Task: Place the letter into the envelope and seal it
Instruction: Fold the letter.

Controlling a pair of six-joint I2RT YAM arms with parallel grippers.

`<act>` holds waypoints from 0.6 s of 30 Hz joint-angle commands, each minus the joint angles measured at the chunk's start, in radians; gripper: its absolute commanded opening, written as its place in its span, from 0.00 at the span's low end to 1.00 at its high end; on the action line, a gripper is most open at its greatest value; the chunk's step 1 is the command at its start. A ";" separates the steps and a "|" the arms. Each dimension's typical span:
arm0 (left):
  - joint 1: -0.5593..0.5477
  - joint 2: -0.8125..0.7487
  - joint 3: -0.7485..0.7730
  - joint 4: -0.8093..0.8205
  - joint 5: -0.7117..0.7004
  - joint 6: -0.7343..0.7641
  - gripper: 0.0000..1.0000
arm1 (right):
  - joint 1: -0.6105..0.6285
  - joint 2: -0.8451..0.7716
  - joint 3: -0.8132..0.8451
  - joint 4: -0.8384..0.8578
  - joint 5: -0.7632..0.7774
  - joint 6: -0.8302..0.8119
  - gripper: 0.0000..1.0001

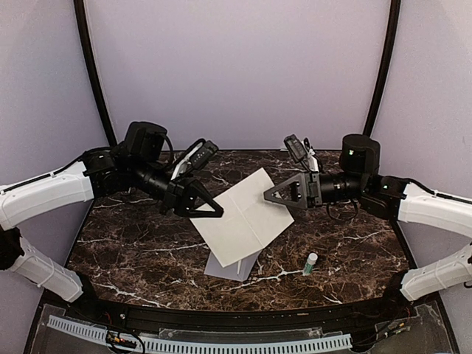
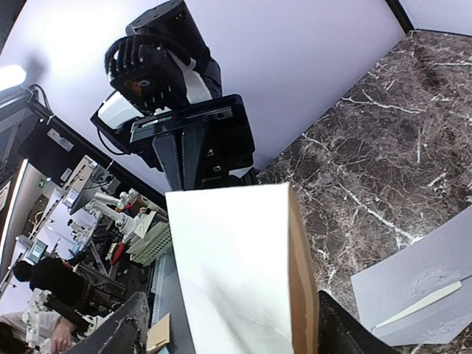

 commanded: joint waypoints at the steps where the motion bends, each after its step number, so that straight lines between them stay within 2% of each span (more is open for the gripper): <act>1: 0.003 -0.033 -0.034 0.076 0.013 0.035 0.00 | 0.003 -0.042 -0.036 0.015 0.123 0.001 0.84; 4: 0.018 -0.061 -0.102 0.174 0.002 0.005 0.00 | 0.001 -0.094 -0.061 -0.027 0.230 -0.012 0.92; 8: 0.070 -0.127 -0.244 0.385 -0.009 -0.094 0.00 | 0.001 -0.158 -0.060 -0.121 0.423 -0.029 0.93; 12: 0.142 -0.159 -0.354 0.500 -0.009 -0.164 0.00 | 0.003 -0.212 -0.053 -0.174 0.535 -0.040 0.94; 18: 0.162 -0.141 -0.341 0.432 -0.034 -0.113 0.00 | 0.024 -0.217 -0.014 -0.250 0.572 -0.085 0.92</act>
